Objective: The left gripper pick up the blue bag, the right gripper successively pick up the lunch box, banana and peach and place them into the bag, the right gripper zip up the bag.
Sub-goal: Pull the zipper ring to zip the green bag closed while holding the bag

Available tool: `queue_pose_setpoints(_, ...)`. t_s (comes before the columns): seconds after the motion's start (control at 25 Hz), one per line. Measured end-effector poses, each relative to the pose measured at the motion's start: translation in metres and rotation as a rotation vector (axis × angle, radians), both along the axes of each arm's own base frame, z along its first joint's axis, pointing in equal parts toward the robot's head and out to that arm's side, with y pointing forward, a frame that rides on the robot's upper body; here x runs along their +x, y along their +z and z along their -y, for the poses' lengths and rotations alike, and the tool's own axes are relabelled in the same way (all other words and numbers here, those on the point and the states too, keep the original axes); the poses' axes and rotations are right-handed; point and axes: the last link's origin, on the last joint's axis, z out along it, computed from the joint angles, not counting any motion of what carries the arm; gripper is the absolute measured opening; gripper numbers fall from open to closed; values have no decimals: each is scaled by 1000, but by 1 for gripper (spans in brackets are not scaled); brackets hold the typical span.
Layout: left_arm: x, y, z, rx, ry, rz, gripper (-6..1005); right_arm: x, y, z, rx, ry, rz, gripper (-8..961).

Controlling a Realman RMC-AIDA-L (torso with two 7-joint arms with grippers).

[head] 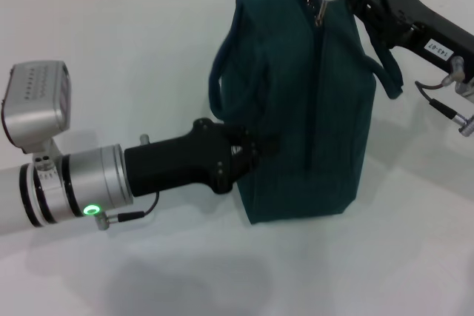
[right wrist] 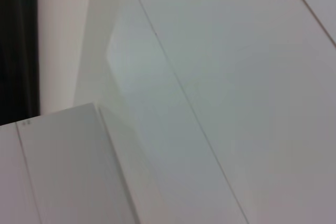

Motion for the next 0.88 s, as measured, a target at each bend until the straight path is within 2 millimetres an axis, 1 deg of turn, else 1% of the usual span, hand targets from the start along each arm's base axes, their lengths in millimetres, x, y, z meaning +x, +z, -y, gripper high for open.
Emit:
queue_pose_setpoints(0.28,-1,-3,18,-67,-75,-4,67,6,-1,-6,4,-61,7,59)
queue_pose_setpoints(0.56,-3,2,35,-105,-151,5,68,9,-1,-11,17,-96,24,61)
queue_pose_setpoints(0.76,-5,3,41,-117,-184,5,67,11,-4,-16,21,-128,49,63)
queue_pose_setpoints(0.88,-5,4,42,-109,-184,9,67,12,-4,-17,26,-135,57,64)
